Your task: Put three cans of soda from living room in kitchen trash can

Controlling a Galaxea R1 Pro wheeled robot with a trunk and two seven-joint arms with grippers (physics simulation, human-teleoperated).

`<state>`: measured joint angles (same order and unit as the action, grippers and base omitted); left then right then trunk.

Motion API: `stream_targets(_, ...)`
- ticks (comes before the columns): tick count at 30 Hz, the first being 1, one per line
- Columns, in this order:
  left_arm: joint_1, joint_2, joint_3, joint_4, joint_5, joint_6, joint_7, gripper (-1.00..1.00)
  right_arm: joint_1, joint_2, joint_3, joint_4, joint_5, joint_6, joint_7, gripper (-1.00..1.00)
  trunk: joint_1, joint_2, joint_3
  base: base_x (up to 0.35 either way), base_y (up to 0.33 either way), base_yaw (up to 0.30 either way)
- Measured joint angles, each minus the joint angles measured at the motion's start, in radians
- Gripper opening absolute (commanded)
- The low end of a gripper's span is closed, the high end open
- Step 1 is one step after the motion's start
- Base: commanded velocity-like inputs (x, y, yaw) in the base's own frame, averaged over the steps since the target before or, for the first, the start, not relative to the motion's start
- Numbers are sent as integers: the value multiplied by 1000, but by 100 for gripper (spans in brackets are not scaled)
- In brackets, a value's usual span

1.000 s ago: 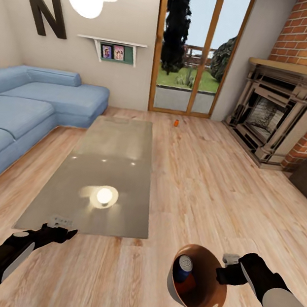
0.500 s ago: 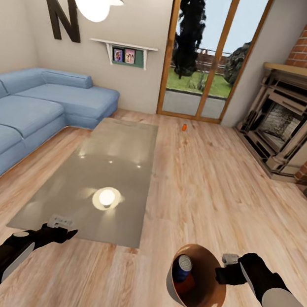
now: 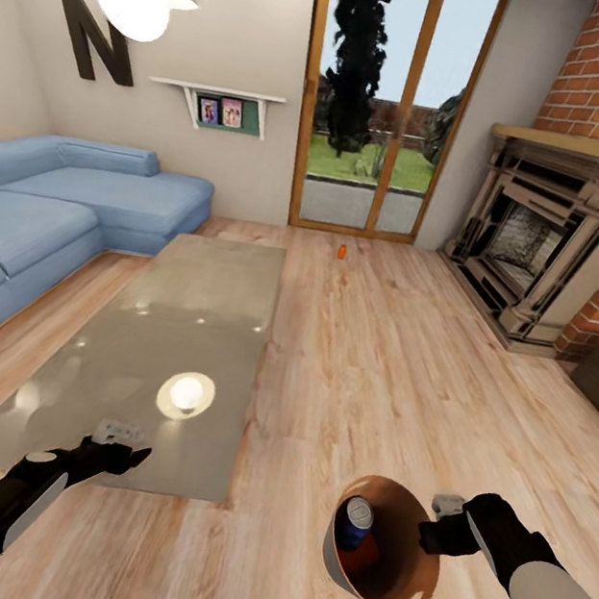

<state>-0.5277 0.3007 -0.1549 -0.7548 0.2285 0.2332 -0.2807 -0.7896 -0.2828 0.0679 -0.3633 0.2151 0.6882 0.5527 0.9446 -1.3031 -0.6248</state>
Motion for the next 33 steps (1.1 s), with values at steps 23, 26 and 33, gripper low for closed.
stream_targets(23,0,0,0,0,0,0,-1,100,0,1,1,0,0,1,-1,-100,0,0,15,148,-297,-64)
stream_targets(26,0,0,0,0,0,1,-3,100,0,6,1,0,1,1,-1,-100,0,0,15,164,-292,0)
stream_targets(33,0,0,1,0,3,5,-7,100,0,10,0,0,3,0,-2,-100,0,0,15,237,-229,0)
